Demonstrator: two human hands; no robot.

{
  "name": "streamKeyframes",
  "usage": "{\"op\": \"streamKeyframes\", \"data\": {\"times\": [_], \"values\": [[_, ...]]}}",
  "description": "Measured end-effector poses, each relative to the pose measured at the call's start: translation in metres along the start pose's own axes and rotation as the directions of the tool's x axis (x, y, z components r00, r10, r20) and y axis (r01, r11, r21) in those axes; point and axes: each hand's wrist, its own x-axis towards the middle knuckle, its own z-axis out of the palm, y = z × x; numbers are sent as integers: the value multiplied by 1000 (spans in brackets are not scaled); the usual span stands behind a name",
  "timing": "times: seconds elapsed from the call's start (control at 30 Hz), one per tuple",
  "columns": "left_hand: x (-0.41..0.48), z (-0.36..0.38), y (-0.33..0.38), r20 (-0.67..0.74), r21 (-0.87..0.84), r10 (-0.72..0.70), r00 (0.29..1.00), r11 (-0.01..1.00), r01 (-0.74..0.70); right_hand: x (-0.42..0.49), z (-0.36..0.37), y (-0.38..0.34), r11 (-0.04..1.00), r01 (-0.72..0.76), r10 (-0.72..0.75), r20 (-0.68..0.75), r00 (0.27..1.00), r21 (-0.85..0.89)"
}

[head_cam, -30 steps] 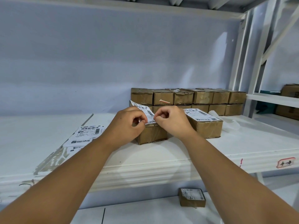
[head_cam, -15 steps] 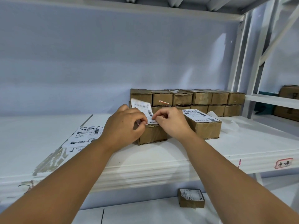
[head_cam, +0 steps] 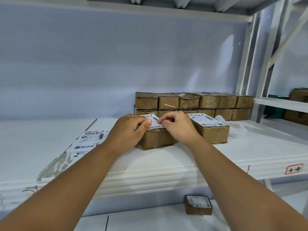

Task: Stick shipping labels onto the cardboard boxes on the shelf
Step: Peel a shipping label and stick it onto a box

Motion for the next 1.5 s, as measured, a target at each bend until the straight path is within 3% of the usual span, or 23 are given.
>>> {"op": "streamKeyframes", "data": {"times": [0.2,0.47,0.57,0.7,0.8,1.07,1.27,1.5], "values": [[3,2,-2,55,-153,-208,977,965,214,2,0,1,989,-44,49,-33,998,141],[0,1,2,132,-280,-197,972,933,227,9,-4,4,903,-141,178,-55,982,407],[-1,-1,5,122,-297,-156,980,937,186,9,-5,5,859,-212,233,13,972,467],[-2,-3,6,70,-307,-120,990,942,136,7,-3,6,865,-237,198,134,971,443],[-1,-2,3,125,-297,-138,982,940,170,8,0,8,882,-231,163,194,967,411],[7,5,-6,170,-374,-289,942,866,333,9,0,8,808,-371,283,250,926,457],[7,5,-5,212,-344,-329,920,856,386,9,2,10,762,-424,325,276,904,490],[2,4,-8,392,-429,-282,876,786,445,9,2,10,736,-452,366,265,892,504]]}}
